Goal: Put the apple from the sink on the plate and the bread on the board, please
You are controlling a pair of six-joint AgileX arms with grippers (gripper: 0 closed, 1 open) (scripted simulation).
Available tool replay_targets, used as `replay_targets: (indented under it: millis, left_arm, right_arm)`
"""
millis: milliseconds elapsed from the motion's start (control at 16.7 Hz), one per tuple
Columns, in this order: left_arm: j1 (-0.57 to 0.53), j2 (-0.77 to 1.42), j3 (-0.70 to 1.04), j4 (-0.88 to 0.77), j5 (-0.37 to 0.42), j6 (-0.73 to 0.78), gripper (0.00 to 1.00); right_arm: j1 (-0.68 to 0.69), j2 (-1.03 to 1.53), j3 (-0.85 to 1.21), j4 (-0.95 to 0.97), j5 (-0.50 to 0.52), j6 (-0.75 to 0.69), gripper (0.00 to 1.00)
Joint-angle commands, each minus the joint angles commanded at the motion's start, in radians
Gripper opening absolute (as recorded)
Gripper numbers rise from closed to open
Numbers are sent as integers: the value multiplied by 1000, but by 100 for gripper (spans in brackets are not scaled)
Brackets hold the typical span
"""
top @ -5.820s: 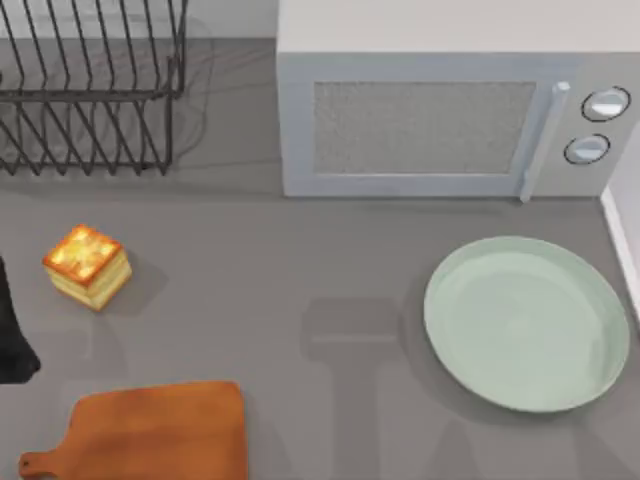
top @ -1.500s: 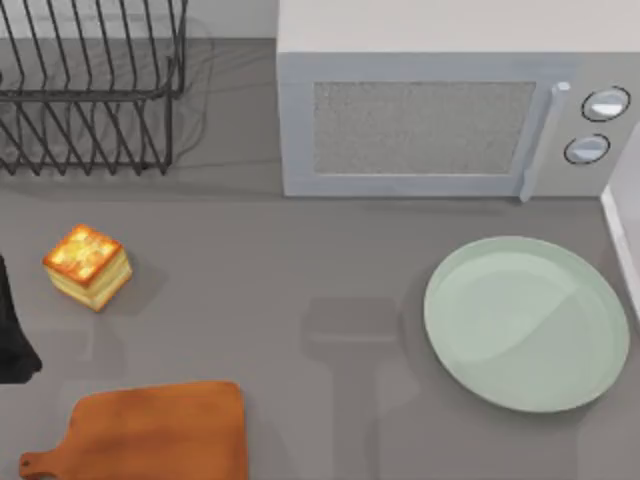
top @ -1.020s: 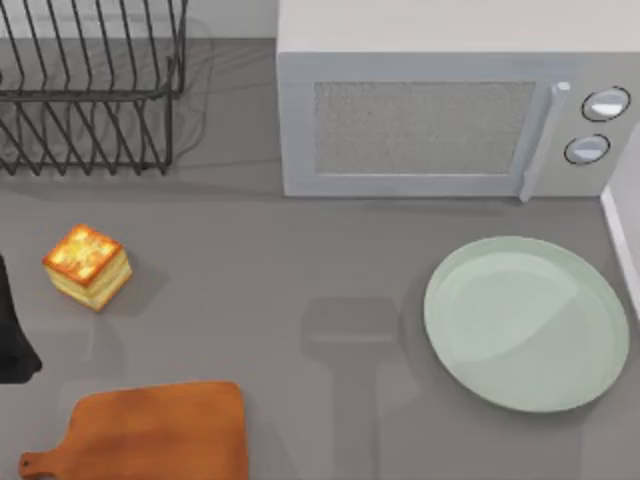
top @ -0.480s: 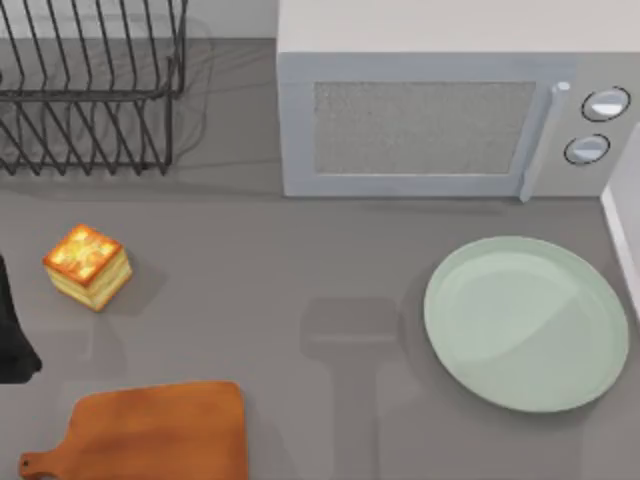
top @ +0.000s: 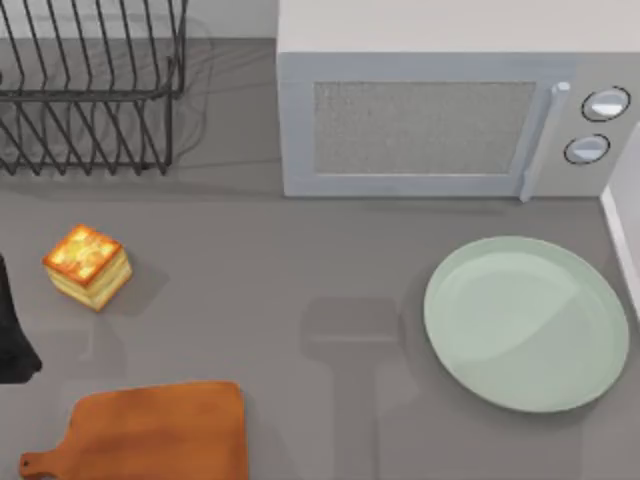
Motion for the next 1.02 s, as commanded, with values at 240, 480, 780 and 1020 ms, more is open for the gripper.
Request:
replay_targets:
  millis: [240, 480, 780, 1020]
  left_arm:
    - [0, 0, 0, 0, 0, 0, 100]
    - [0, 0, 0, 0, 0, 0, 100]
    - [0, 0, 0, 0, 0, 0, 100]
    - [0, 0, 0, 0, 0, 0, 100]
  right_arm:
    - [2, -62, 13, -29, -16, 9, 0]
    - [1, -101, 50, -104, -17, 8, 0]
    - [1, -211, 132, -305, -18, 6, 0]
    - [2, -232, 144, -331, -18, 6, 0]
